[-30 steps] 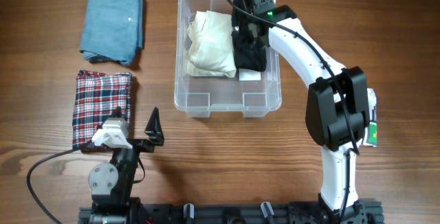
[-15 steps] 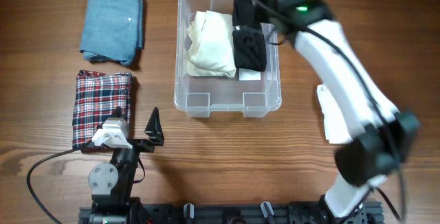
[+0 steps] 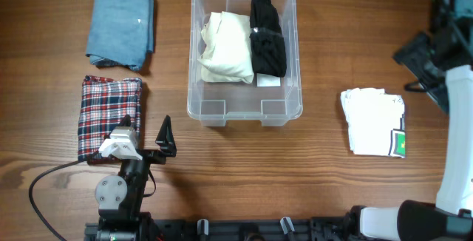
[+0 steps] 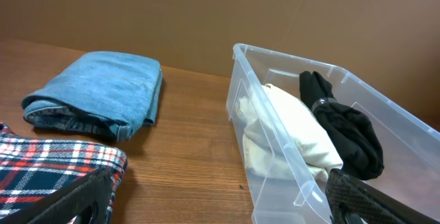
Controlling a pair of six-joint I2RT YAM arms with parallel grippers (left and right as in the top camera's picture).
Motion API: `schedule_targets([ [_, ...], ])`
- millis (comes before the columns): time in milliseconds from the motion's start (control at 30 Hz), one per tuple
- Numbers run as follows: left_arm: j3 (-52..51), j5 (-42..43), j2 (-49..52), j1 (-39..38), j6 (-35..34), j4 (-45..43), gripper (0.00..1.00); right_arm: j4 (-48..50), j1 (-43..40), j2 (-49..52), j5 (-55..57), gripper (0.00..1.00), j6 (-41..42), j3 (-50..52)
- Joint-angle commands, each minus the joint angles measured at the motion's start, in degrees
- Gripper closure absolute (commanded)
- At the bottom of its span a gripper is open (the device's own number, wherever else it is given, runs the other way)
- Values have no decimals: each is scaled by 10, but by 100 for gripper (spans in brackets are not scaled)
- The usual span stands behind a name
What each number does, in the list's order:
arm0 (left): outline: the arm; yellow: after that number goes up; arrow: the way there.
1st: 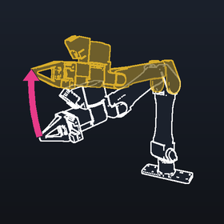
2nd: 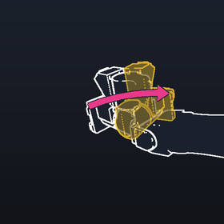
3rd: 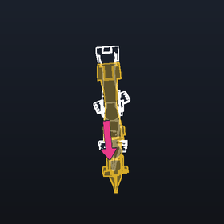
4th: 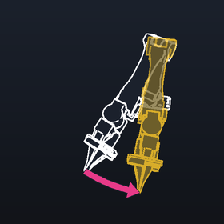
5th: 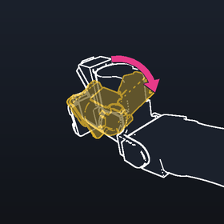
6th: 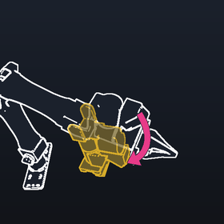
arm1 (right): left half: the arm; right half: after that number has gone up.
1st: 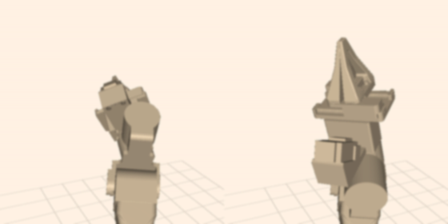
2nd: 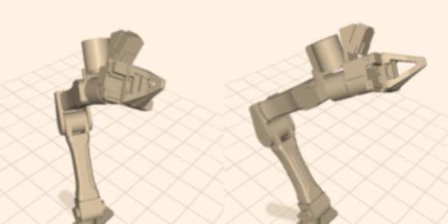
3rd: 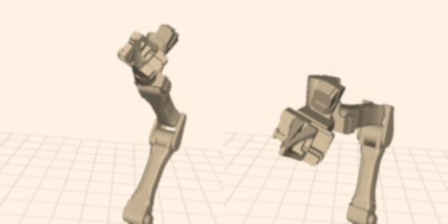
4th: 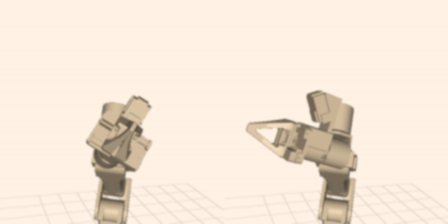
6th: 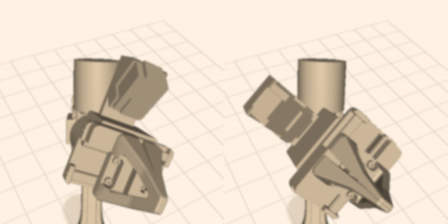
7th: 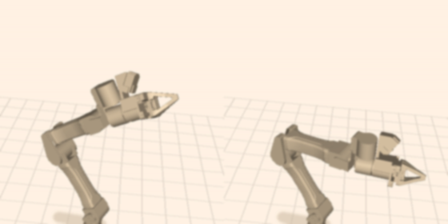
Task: Pack container
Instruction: 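Move the right gripper to the white graphic t-shirt and grasp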
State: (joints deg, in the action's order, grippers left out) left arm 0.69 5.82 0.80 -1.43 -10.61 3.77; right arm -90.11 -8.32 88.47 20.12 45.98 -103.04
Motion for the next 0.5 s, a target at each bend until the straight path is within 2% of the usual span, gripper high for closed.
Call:
schedule_targets([
  [0, -3, -3, -3, 3, -1, 1, 0, 12, -46, -22, 4, 0, 100, 63],
  [233, -3, -3, -3, 3, -1, 2, 0, 188, -116, -22, -107, 0, 75, 239],
  [467, -3, -3, -3, 3, -1, 1, 0, 308, -127, -22, -172, 0, 65, 387],
])
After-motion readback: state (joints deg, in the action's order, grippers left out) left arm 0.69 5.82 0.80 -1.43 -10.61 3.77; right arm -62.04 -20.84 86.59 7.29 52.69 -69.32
